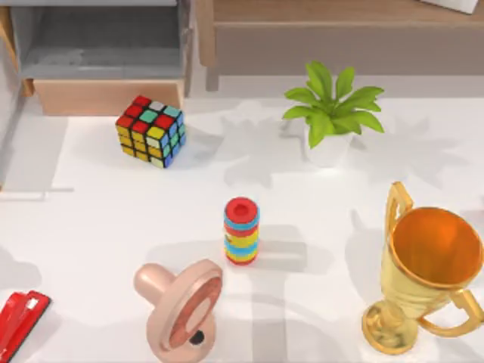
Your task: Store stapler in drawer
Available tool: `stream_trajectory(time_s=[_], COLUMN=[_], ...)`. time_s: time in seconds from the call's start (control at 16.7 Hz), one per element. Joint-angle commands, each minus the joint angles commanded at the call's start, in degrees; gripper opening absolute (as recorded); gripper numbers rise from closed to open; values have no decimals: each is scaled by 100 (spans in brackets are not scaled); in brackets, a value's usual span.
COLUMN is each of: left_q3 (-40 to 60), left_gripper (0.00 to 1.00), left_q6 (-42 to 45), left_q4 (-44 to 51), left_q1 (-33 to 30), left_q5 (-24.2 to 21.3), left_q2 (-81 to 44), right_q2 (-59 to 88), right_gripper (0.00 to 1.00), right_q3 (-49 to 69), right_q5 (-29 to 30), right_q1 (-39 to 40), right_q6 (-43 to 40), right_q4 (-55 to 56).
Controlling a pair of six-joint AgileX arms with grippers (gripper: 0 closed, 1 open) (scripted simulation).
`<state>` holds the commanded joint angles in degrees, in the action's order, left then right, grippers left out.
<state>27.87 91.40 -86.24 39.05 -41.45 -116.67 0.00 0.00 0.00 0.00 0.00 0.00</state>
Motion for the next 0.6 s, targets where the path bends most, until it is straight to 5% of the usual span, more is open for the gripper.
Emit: stream_trajectory(time_s=[0.6], left_q3=[-72], left_gripper=[100], left_q6=[4], left_q4=[-46], left_q1=[57], left_q5=[-64], left_q2=[27], right_q2=[0], right_gripper=[100], right_q3=[0], right_q5=[0], right_q1=[0], right_q6=[0], right_q4=[0])
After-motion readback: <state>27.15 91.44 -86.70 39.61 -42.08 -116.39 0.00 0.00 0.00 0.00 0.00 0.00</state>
